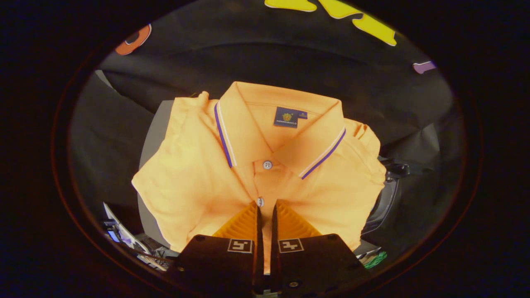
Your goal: Put the clothes into the washing machine and then close the washing machine lid.
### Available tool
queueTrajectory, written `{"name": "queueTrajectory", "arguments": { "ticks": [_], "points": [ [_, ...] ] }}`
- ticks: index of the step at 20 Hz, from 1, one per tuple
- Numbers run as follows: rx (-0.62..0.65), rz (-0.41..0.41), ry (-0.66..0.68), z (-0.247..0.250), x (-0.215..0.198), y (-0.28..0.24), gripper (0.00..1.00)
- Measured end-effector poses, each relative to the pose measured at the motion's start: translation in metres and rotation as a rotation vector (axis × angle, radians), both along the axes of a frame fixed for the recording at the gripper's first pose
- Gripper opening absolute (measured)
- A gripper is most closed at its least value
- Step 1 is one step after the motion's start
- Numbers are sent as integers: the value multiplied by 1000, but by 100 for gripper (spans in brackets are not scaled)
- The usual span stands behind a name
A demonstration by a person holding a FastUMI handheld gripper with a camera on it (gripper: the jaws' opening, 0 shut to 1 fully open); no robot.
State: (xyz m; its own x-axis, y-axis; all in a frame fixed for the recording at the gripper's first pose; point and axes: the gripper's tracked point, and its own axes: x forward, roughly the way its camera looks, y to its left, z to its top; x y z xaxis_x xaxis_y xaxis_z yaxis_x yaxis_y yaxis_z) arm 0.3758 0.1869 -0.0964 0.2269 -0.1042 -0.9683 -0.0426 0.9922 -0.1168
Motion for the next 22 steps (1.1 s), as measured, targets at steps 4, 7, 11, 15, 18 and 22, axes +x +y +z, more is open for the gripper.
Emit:
{"name": "queueTrajectory", "arguments": {
  "ticks": [4, 7, 11, 15, 18, 22],
  "points": [
    [15, 4, -54, 23, -2, -2, 9],
    [60, -25, -87, 45, -3, -8, 9],
    [105, -92, -144, 68, -9, -22, 9],
    [133, -167, -190, 87, -37, -45, 9],
    [146, -208, -217, 98, -60, -56, 9],
    [163, -267, -246, 109, -89, -75, 9]
  ]
}}
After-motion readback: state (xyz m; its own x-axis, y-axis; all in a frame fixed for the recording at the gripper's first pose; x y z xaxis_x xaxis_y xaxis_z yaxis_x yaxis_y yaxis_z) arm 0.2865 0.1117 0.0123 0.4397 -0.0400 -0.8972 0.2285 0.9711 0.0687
